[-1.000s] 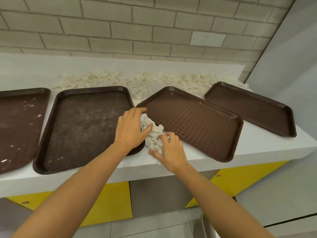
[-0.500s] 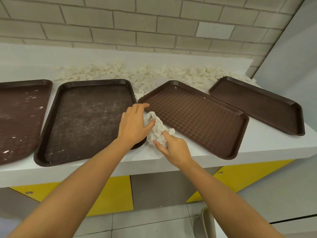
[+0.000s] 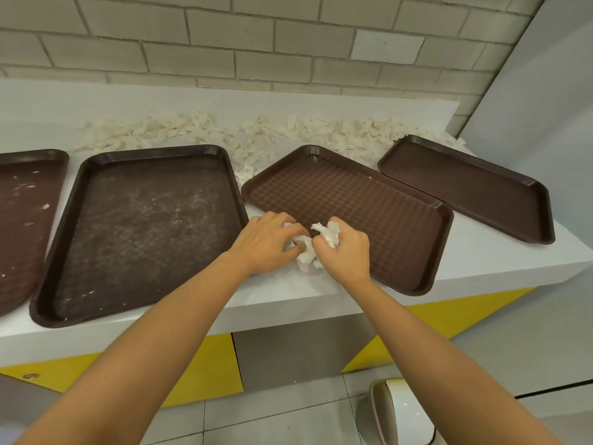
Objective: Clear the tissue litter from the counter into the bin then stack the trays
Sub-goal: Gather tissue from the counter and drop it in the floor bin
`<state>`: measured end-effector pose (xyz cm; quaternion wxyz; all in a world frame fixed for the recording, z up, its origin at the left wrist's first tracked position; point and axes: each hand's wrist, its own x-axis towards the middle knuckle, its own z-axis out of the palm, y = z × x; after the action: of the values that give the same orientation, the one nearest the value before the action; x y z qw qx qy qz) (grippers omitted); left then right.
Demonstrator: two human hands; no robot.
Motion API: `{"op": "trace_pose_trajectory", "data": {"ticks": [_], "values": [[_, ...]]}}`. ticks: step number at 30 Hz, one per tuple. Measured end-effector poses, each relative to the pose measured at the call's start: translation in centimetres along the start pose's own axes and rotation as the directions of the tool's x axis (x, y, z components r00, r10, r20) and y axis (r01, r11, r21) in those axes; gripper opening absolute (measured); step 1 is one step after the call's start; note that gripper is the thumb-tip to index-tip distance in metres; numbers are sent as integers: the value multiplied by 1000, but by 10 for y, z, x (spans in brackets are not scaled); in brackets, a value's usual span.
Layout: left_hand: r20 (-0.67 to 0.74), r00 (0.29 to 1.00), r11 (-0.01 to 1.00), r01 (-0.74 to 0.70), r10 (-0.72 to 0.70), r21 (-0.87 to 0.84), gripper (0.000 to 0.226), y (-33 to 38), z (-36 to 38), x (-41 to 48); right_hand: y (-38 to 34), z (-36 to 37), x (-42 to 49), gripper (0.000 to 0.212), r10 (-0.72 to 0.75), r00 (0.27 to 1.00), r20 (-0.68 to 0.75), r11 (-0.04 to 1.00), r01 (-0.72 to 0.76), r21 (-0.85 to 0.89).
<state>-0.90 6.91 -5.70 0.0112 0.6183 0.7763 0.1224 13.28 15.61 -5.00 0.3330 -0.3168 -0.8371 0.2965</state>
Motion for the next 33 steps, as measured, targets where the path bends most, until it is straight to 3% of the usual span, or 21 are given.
{"op": "trace_pose_trajectory", "data": {"ticks": [6,11,15,18,22,26,33], "values": [[-34,996,990,-80,84,121,35,2,9,4,11,0,7,40,53,998,-28,998,-54,-35],[64,995,988,-89,81,128,31,6,15,7,12,2,6,41,81,996,-32,995,-83,-48],[116,991,997,-64,69,-47,15,10,12,10,12,3,5,42,123,992,-25,991,-124,-46],[135,989,989,-36,56,-145,17,14,7,9,9,3,5,37,157,987,-24,987,-157,-35],[105,994,956,62,-33,-288,14,15,-3,8,7,-1,5,37,187,982,-35,982,-187,18],[24,999,902,53,-47,-429,8,11,-9,6,4,-8,4,35,204,976,-78,978,-201,52],[39,996,853,90,-81,-514,29,17,-20,-10,3,-24,-2,27,276,952,-134,960,-267,86]]}}
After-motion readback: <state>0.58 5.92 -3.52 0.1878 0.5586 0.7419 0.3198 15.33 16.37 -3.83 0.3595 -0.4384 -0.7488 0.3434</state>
